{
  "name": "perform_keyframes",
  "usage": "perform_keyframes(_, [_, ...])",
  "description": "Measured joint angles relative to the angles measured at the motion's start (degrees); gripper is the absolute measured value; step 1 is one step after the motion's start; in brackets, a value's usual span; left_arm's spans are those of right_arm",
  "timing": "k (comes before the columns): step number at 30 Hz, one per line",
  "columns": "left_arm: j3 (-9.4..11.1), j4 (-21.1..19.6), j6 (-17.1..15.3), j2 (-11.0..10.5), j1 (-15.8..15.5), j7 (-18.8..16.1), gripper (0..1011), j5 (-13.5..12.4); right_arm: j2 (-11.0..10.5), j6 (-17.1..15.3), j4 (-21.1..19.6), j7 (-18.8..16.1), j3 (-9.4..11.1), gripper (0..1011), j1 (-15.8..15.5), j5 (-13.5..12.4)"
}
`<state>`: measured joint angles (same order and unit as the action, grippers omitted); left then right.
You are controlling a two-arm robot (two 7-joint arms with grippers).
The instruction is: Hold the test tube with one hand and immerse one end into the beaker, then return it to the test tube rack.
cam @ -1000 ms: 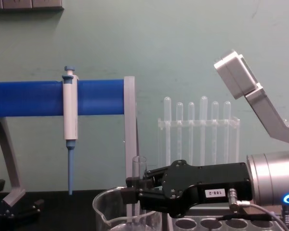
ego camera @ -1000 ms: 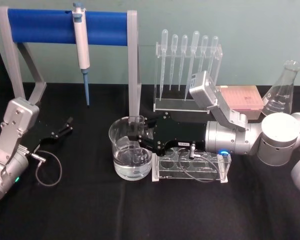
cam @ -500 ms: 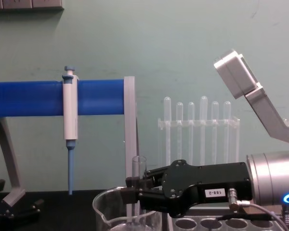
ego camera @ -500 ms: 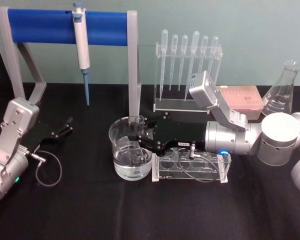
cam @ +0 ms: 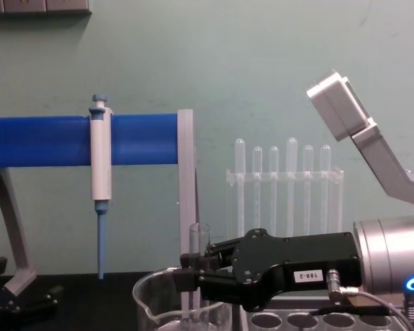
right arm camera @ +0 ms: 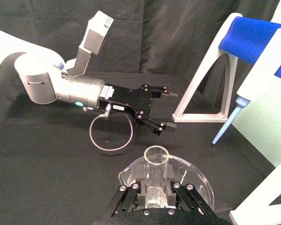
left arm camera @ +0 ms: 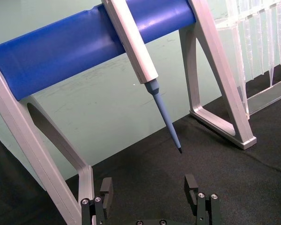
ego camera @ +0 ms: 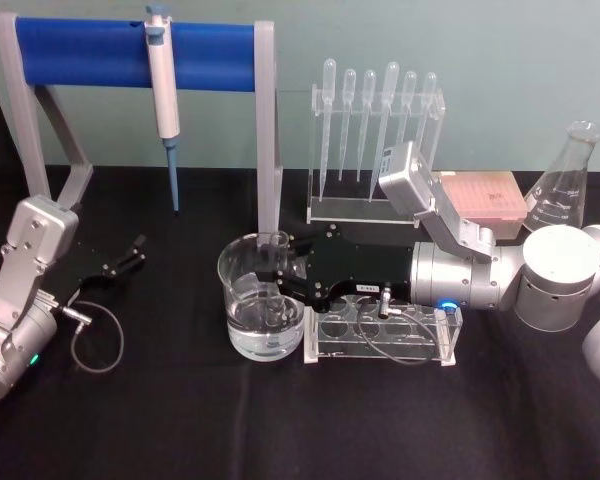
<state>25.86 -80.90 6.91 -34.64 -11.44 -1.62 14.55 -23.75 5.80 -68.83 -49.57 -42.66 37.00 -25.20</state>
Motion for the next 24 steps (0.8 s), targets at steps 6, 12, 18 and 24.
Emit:
perform_keyframes(6, [0.0,0.0,0.0,0.0,0.0,0.0,1000,0.0,0.0,0.0,0.0,0.0,0.0,236,0.0,0.0])
perform_keyframes(12, [0.0,0.0,0.0,0.0,0.0,0.0,1000,0.0,0.0,0.0,0.0,0.0,0.0,236,0.0,0.0])
perform_keyframes(18, [0.0,0.0,0.0,0.0,0.0,0.0,1000,0.0,0.0,0.0,0.0,0.0,0.0,236,0.0,0.0])
perform_keyframes(24, [0.0,0.0,0.0,0.0,0.0,0.0,1000,0.0,0.0,0.0,0.0,0.0,0.0,236,0.0,0.0])
